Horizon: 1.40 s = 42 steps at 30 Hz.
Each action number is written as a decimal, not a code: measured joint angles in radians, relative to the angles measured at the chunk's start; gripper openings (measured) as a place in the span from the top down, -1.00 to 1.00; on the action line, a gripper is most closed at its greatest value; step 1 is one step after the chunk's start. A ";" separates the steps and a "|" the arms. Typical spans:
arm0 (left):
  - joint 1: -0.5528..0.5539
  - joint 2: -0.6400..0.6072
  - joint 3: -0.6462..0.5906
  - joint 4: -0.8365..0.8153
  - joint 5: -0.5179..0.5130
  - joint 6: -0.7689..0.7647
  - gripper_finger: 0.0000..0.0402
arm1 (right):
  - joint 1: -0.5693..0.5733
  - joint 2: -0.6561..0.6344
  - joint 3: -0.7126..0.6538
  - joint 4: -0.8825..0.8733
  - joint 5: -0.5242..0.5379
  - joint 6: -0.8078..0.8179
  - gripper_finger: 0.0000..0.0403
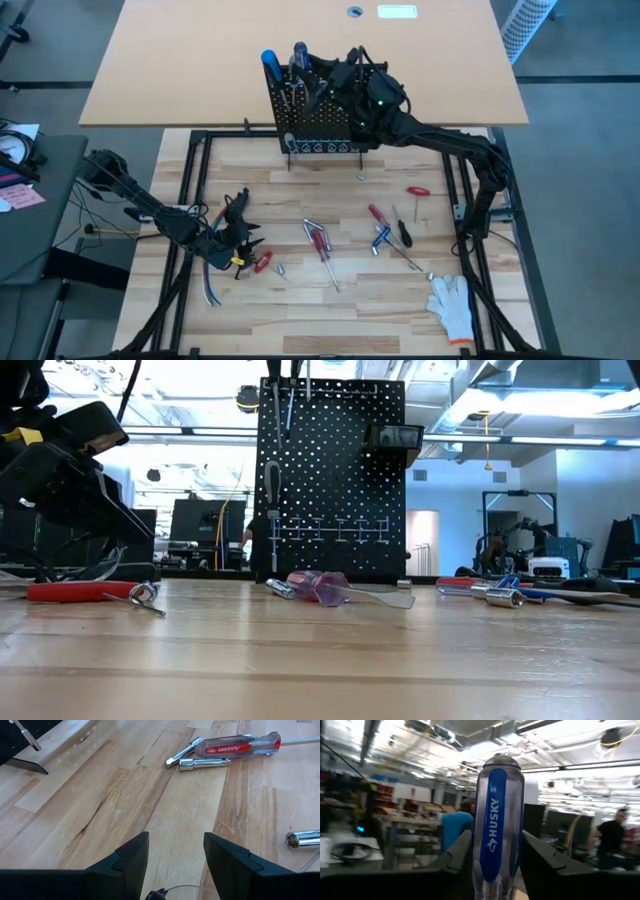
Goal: Hang tools onto peg board
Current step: Hang the blue screwdriver on the pegboard
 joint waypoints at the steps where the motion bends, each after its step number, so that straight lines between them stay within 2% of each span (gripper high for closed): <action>1: 0.000 0.000 0.000 0.000 0.001 0.000 0.08 | 0.000 0.000 0.000 -0.002 0.014 -0.011 0.37; 9: 0.000 0.000 0.000 0.000 0.002 -0.002 0.08 | -0.007 0.000 0.000 -0.011 0.040 -0.013 0.37; 12: 0.000 0.000 0.000 0.001 0.002 -0.003 0.08 | -0.008 0.000 0.000 -0.022 0.081 -0.007 0.37; 25: 0.000 0.000 0.000 0.002 0.002 -0.006 0.08 | -0.039 0.011 0.000 -0.165 0.087 0.093 0.25; 31: 0.000 0.000 0.000 0.002 0.002 -0.007 0.08 | -0.040 0.009 0.000 -0.229 0.085 0.087 0.22; 42: 0.000 0.000 0.000 0.002 0.002 -0.007 0.08 | -0.031 -0.016 0.000 -0.273 0.087 0.072 -0.32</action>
